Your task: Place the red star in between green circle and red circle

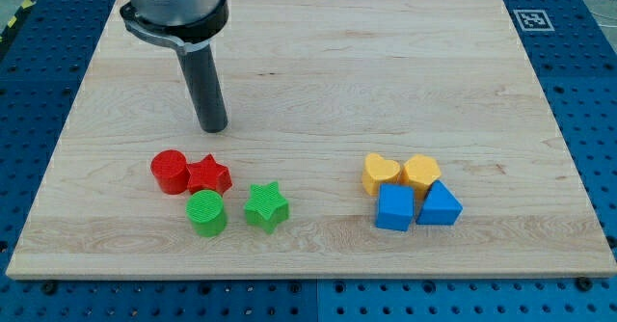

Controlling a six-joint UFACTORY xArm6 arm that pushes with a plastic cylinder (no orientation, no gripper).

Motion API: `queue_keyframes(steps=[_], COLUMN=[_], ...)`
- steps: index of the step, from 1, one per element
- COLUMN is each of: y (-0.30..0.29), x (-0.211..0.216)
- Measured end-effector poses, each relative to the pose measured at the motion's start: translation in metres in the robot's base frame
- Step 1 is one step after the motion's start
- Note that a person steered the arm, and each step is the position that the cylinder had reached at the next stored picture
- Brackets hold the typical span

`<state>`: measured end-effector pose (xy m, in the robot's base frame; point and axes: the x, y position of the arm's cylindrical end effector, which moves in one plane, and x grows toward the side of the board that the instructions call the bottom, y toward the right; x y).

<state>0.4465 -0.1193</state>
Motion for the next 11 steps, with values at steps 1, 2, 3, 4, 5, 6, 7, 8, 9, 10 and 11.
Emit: queue_keyframes(steps=[1, 2, 3, 4, 5, 6, 7, 8, 9, 10, 11], y=[0.000, 0.000, 0.000, 0.000, 0.000, 0.000, 0.000, -0.024, -0.052, -0.074, -0.080], x=[-0.003, -0.004, -0.005, -0.005, -0.006, -0.007, -0.007, -0.008, -0.004, 0.013, 0.052])
